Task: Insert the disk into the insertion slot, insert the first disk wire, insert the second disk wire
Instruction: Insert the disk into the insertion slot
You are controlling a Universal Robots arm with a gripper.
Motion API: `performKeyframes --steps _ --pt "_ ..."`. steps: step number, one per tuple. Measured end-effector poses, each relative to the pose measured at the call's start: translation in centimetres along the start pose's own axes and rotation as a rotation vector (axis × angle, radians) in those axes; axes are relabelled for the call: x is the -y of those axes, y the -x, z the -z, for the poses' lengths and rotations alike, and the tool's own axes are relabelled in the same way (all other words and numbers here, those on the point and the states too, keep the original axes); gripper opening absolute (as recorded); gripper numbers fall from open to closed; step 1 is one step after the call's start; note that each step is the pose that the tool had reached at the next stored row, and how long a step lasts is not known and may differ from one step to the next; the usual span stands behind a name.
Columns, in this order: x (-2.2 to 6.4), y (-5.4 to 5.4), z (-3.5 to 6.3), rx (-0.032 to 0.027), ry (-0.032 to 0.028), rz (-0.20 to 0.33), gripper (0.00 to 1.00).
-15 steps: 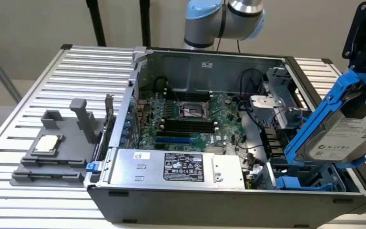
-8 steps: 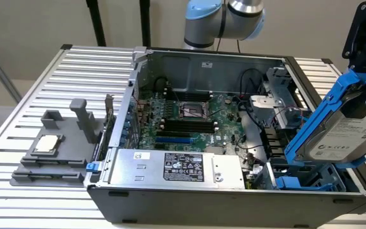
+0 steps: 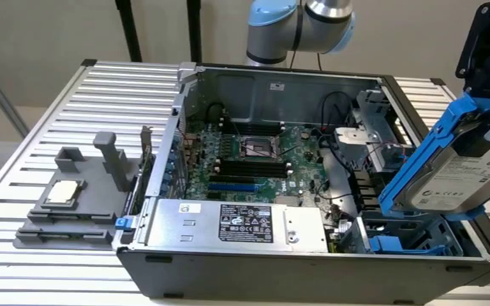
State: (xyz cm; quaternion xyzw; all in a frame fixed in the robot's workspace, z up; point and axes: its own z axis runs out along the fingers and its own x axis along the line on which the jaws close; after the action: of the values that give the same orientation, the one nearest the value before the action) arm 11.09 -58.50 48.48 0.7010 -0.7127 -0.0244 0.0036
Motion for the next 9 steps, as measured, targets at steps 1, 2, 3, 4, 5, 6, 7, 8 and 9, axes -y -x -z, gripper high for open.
performKeyframes --steps 1,2,3,4,5,6,7,8,9 --pt "0.04 0.0 -0.03 0.0135 0.0002 0.000 0.33" --pt "0.14 -0.1 -0.06 0.0227 0.0004 0.001 0.33" --pt "0.26 -0.3 -0.10 0.0289 0.0008 0.001 0.33" --pt "0.35 -0.5 -0.15 0.0319 0.0012 0.001 0.33" --pt "0.39 -0.7 -0.21 0.0330 0.0012 0.001 0.33" --pt "0.39 -0.8 -0.27 0.0331 0.0012 0.001 0.33" --pt "0.40 -0.9 -0.35 0.0334 0.0012 0.001 0.33" --pt "0.41 -1.0 -0.48 0.0341 0.0012 0.001 0.33" --pt "0.42 -1.2 -0.64 0.0346 0.0013 0.001 0.33"
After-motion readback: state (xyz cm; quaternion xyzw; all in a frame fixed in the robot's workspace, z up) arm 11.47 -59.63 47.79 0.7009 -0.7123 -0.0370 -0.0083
